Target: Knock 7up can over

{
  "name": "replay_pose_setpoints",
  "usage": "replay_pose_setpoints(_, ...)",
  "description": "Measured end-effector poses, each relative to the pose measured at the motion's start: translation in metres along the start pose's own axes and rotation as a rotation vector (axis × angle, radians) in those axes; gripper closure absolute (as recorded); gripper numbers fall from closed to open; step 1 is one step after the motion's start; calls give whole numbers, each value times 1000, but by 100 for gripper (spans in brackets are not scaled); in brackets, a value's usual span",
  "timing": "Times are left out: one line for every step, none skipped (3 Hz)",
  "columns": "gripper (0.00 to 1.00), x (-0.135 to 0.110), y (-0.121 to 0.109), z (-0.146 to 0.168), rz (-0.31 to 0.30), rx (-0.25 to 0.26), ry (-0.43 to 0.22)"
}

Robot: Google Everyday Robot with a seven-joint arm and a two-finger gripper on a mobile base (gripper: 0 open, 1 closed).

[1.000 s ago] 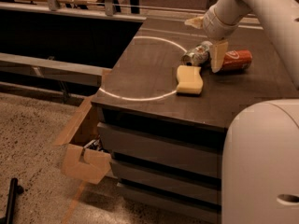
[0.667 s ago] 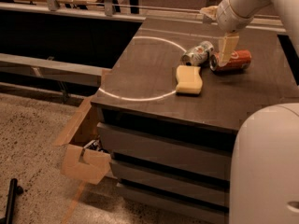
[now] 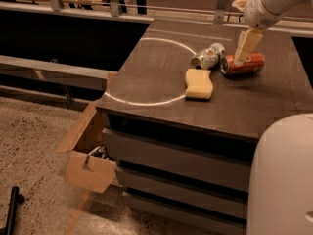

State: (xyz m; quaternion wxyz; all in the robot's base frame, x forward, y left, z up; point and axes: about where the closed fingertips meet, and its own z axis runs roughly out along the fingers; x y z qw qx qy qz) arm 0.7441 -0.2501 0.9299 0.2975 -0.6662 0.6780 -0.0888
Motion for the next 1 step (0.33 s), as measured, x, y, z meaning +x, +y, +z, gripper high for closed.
replay_pose_setpoints(0, 0, 0, 0, 0, 0, 0)
